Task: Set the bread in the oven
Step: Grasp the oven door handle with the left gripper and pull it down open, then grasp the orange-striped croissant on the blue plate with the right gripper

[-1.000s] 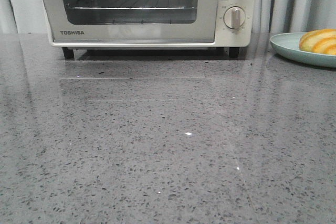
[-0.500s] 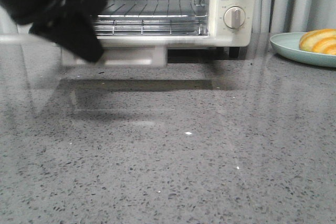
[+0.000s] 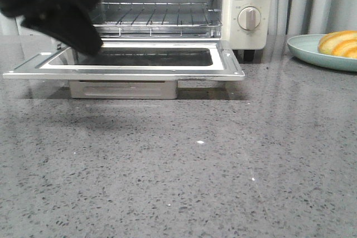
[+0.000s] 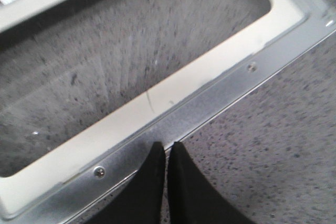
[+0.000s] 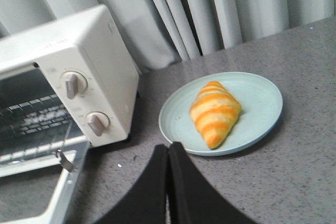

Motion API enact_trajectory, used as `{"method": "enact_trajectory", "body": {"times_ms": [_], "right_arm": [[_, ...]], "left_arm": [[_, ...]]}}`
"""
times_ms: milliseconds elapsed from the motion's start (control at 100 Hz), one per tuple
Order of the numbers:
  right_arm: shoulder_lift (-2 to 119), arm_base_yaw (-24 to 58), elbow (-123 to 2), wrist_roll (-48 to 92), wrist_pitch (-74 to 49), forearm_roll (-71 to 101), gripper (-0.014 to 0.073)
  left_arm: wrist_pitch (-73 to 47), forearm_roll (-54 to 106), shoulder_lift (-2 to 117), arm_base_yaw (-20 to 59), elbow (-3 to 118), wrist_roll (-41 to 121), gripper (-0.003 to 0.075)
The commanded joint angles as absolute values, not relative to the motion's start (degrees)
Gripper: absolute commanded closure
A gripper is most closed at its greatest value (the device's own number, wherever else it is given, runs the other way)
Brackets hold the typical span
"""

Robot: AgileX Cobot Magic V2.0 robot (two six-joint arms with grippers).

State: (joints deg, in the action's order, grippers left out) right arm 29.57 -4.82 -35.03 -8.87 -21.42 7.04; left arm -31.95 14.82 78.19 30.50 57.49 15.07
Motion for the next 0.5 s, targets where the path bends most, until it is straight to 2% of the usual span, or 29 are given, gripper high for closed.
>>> {"method": "enact_trajectory", "body": {"times_ms": [0, 70, 260, 310, 490], "right_arm": [[36.84, -4.76, -43.16, -8.52, -24.27, 3.41, 0.0643], [43.09, -4.76, -49.1, -8.11, -28.61, 1.99, 0.0579], [59.56, -4.76, -62.82, -8.11, -35.0, 0.6, 0.0281], [63.97, -4.76, -66.03, -8.11, -36.21, 0.0, 0.0255], [78.94, -4.76, -73.41, -8.11, -36.9, 0.0, 0.0253]], "left_arm": [[-29.31, 16.47, 71.7, 30.63, 59.26, 14.96, 0.0741], [-29.22, 16.68, 67.38, 30.63, 59.26, 14.96, 0.0741], [-29.56, 16.68, 55.57, 30.63, 59.26, 14.96, 0.0741], [-29.92, 16.46, 52.92, 30.63, 59.26, 14.96, 0.0741], [-33.48, 14.99, 46.21, 30.63, 59.26, 14.96, 0.0741]]}}
